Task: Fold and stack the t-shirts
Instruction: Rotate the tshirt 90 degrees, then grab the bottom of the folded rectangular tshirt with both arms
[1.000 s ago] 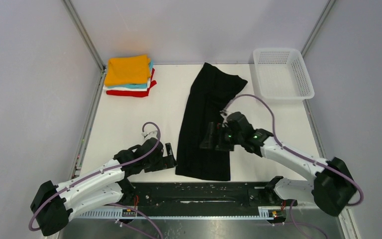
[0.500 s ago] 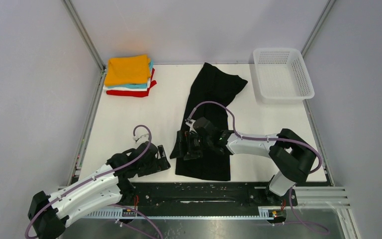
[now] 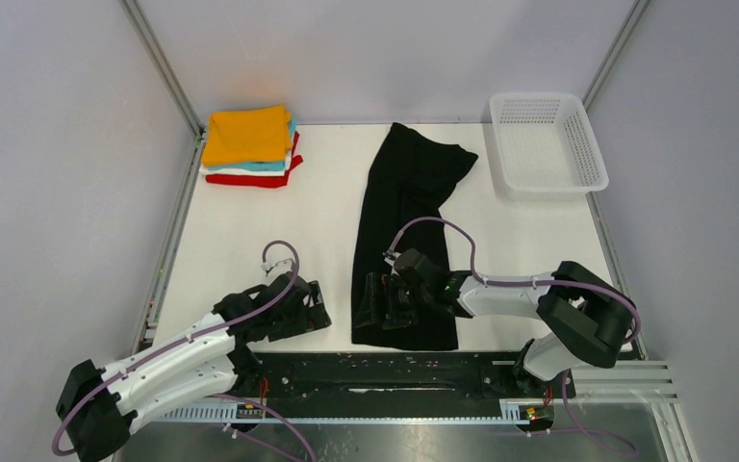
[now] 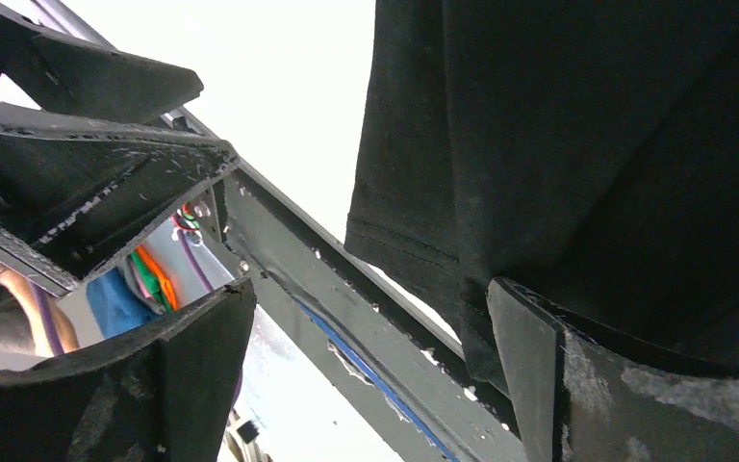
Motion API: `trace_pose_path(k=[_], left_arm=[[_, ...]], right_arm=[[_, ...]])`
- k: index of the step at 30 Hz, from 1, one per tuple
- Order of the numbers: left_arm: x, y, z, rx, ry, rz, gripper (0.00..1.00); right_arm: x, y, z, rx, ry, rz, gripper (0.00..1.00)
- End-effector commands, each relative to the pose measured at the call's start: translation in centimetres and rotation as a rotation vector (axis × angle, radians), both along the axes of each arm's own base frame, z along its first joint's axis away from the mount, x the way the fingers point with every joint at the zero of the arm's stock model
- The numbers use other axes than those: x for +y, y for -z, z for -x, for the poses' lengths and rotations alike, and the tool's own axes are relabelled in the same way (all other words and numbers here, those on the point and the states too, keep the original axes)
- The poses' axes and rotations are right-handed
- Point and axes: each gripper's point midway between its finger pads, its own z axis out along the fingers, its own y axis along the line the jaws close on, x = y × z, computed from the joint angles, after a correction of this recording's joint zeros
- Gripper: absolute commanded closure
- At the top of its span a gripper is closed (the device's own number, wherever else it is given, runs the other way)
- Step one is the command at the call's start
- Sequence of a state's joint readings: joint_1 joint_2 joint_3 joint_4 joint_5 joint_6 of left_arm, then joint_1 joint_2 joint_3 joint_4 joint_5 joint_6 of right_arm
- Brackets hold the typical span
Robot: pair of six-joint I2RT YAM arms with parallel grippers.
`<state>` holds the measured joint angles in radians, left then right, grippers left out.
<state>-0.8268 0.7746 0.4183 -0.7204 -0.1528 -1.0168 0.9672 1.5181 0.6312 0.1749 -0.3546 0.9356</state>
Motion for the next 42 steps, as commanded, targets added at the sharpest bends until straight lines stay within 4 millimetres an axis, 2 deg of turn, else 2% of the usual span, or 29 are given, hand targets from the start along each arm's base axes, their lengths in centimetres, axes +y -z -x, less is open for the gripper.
trace_pose_path(k=[1, 5, 8, 10, 14, 18, 22, 26, 29, 34, 36, 40, 42], left_arm=[[-4.1, -1.2, -0.7, -0.006, 0.095, 0.151, 0.04], [-6.6, -1.5, -0.3, 0.007, 0.169, 0.214, 0.07], [-8.1, -1.7, 0.2, 0.004, 0.218, 0.217, 0.08], [-8.8, -1.1, 0.9, 0.027, 0.244, 0.193, 0.10], [-9.7, 0.4, 1.9, 0.081, 0.262, 0.141, 0.22], [-10.3, 1.6, 1.7, 0.096, 0.246, 0.097, 0.35], [-10.6, 2.5, 1.5, 0.113, 0.228, 0.063, 0.52], [-11.2, 3.0, 1.8, 0.136, 0.248, 0.044, 0.71], [-11.0, 3.5, 2.2, 0.165, 0.248, 0.027, 1.00], [-10.1, 3.3, 2.3, 0.161, 0.247, -0.006, 1.00], [-9.7, 3.0, 2.5, 0.158, 0.248, -0.007, 1.00], [-9.4, 2.5, 2.6, 0.151, 0.252, 0.002, 1.00], [-9.3, 2.2, 2.6, 0.143, 0.250, 0.004, 1.00]], right_arm=[[-1.3, -0.7, -0.4, -0.078, 0.002, 0.047, 0.01], [-1.4, -3.7, -1.2, -0.166, -0.002, 0.032, 0.00], [-2.9, -5.6, -2.3, -0.255, 0.064, 0.046, 0.01], [-5.1, -6.1, -3.2, -0.315, 0.142, 0.099, 0.01], [-11.6, -5.5, -4.6, -0.406, 0.349, 0.273, 0.01], [-17.1, -3.9, -3.9, -0.409, 0.495, 0.365, 0.01], [-20.1, -1.6, -2.4, -0.352, 0.574, 0.384, 0.01], [-21.1, 0.6, -0.9, -0.267, 0.594, 0.401, 0.01], [-21.9, 2.0, 0.3, -0.213, 0.581, 0.456, 0.06], [-22.6, 3.5, 1.7, -0.160, 0.514, 0.543, 0.18], [-21.6, 3.5, 1.8, -0.148, 0.470, 0.523, 0.25], [-19.4, 3.4, 2.5, -0.093, 0.387, 0.463, 0.47], [-18.7, 3.5, 3.5, -0.039, 0.334, 0.452, 0.51]])
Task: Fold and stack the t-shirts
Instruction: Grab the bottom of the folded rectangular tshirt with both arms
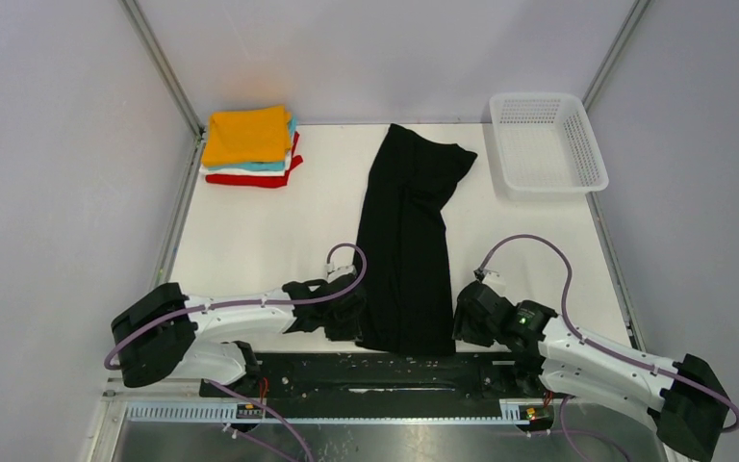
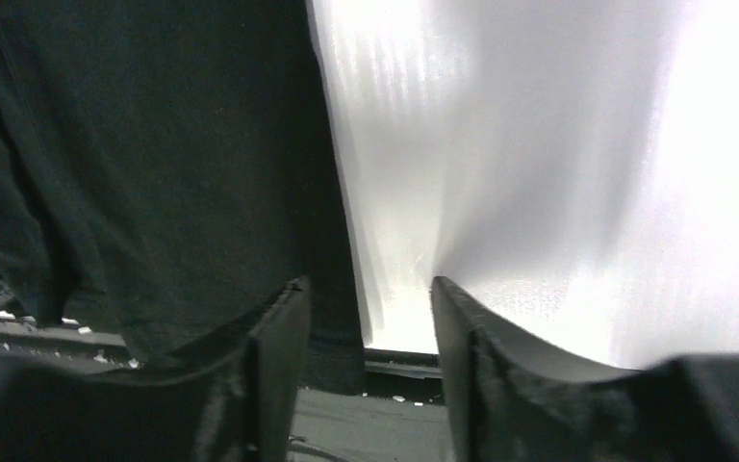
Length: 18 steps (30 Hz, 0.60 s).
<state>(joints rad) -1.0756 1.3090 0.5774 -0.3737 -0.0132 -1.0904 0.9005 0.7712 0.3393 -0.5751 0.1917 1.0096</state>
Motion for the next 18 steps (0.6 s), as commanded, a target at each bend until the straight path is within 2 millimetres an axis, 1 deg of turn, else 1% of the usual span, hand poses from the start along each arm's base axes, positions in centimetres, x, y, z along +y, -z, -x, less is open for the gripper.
trace_pose_path(k=[1, 2, 4, 5, 8, 10, 13, 14, 17, 18], left_arm=[[1.9, 0.2, 0.6, -0.011, 0.008, -0.061, 1.00], [2.0, 0.1, 0.6, -0.014, 0.009, -0.059, 1.00], [2.0, 0.0, 0.6, -0.019, 0.012, -0.052, 1.00], [2.1, -0.1, 0.7, -0.021, 0.013, -0.049, 1.00], [2.0, -0.5, 0.8, -0.031, 0.021, -0.029, 1.00], [2.0, -0.9, 1.0, -0.036, 0.033, -0.015, 1.00], [2.7, -1.7, 2.0, -0.033, 0.063, -0.018, 1.00], [3.1, -2.3, 2.5, -0.037, 0.075, -0.017, 1.00], [2.7, -4.0, 3.7, -0.046, 0.117, 0.064, 1.00], [2.6, -4.5, 3.7, -0.058, 0.124, 0.087, 1.00]], right_arm=[[1.6, 0.6, 2.6, 0.154, -0.090, -0.053, 0.53], [1.7, 0.8, 3.0, 0.177, -0.096, -0.056, 0.57], [2.0, 1.2, 3.8, 0.222, -0.109, -0.074, 0.67], [2.1, 1.3, 4.2, 0.241, -0.115, -0.078, 0.75], [2.5, 1.3, 5.1, 0.282, -0.127, -0.101, 0.93], [2.6, 0.9, 5.7, 0.295, -0.132, -0.121, 1.00], [2.8, -0.3, 6.9, 0.324, -0.153, -0.169, 1.00], [2.7, -0.8, 7.4, 0.340, -0.158, -0.179, 1.00], [3.0, -2.4, 8.4, 0.349, -0.185, -0.247, 1.00], [3.2, -2.7, 8.5, 0.351, -0.193, -0.268, 1.00]])
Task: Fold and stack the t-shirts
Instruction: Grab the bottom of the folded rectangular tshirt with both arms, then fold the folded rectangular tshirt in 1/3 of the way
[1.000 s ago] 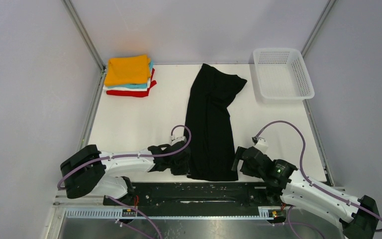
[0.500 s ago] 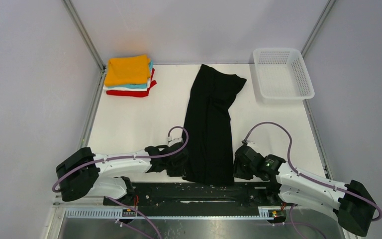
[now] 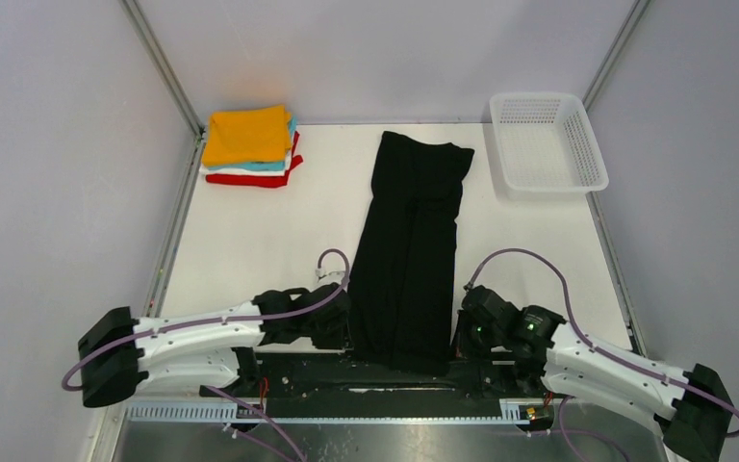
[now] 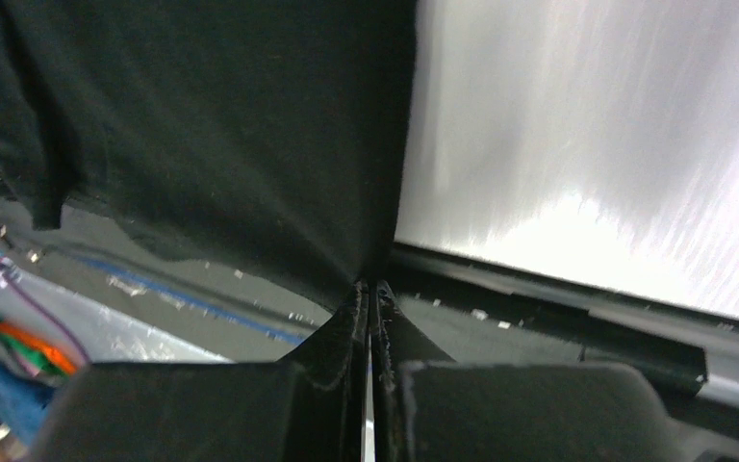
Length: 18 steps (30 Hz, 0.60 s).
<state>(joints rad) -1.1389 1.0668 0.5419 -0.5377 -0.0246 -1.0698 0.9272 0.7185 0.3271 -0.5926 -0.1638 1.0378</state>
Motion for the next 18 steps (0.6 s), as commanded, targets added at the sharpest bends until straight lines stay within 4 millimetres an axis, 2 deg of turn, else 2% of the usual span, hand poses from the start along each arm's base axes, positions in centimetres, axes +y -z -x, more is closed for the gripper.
trace_pose_path(k=[1, 6, 12, 15, 18], left_arm=[[-0.1, -2.3, 1.2, -0.021, 0.069, 0.091, 1.00], [-1.8, -4.9, 0.1, -0.100, 0.113, 0.159, 1.00], [-2.9, -8.0, -5.1, -0.256, 0.034, 0.168, 1.00], [-4.1, -8.7, -7.0, -0.263, 0.023, 0.219, 1.00], [-4.2, -9.5, -10.2, -0.307, -0.012, 0.202, 1.00]], right_arm=[[0.1, -1.8, 2.8, 0.103, -0.041, -0.069, 1.00], [1.6, -3.0, 1.5, 0.051, -0.022, -0.144, 1.00], [1.1, -4.8, -2.2, -0.119, 0.058, -0.101, 1.00], [0.8, -5.7, -4.1, -0.172, 0.089, -0.095, 1.00], [0.9, -6.8, -6.4, -0.226, 0.111, -0.105, 1.00]])
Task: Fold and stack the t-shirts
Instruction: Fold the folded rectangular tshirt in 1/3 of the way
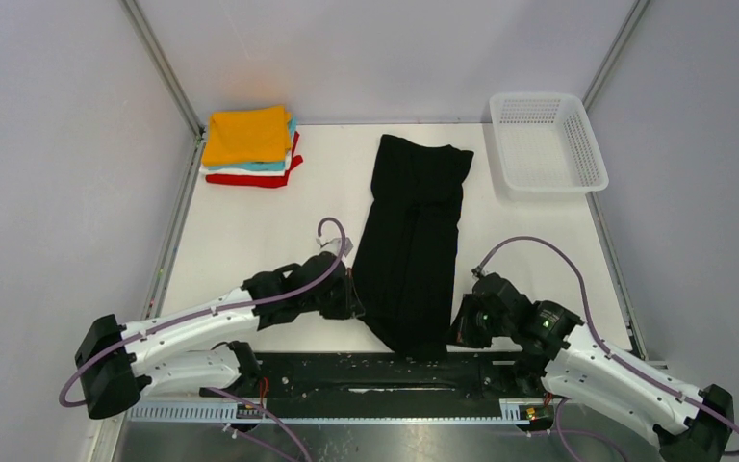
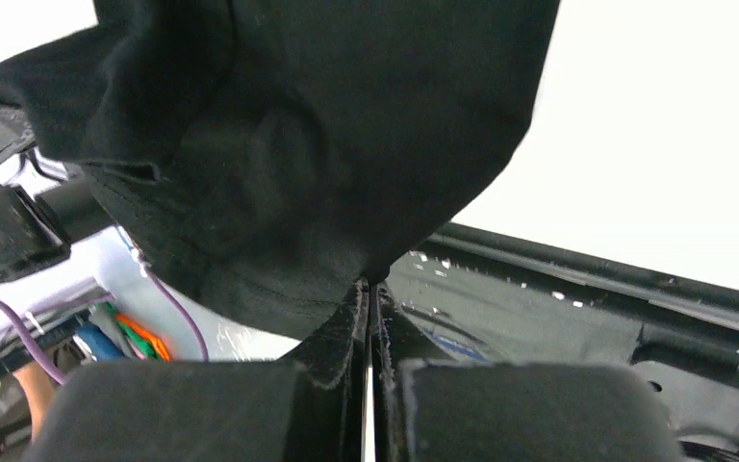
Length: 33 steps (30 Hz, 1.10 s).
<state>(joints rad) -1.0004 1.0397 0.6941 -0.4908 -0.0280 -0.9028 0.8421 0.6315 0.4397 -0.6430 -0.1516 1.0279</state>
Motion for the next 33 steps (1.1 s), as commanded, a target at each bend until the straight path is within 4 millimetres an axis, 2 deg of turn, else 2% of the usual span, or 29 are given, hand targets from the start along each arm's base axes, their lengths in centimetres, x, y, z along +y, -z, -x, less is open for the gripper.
trace_pose_path(k=[1, 10, 18, 23, 31, 33], left_arm=[[-1.7, -3.1, -5.2, -0.132, -0.027, 0.050, 1.00], [-3.1, -5.8, -13.7, -0.225, -0.066, 0.052, 1.00], [-3.8, -5.4, -20.6, -0.226, -0.089, 0.017, 1.00], [-4.1, -4.5, -24.1, -0.201, -0.094, -0.014, 1.00], [-4.4, -1.2, -28.3, -0.130, -0.095, -0.057, 1.00], [-4.2, -0.3, -29.4, -0.125, -0.110, -0.071, 0.93]], right_arm=[[-0.1, -2.2, -4.5, -0.132, 0.054, 0.005, 1.00], [0.0, -4.7, -12.3, -0.237, 0.135, 0.014, 1.00], [-0.6, -5.5, -17.9, -0.218, 0.191, -0.056, 1.00], [-1.0, -4.6, -21.2, -0.170, 0.216, -0.078, 1.00], [-2.3, -2.4, -25.8, -0.105, 0.287, -0.109, 0.97], [-2.6, -1.9, -27.2, -0.100, 0.297, -0.128, 0.97]])
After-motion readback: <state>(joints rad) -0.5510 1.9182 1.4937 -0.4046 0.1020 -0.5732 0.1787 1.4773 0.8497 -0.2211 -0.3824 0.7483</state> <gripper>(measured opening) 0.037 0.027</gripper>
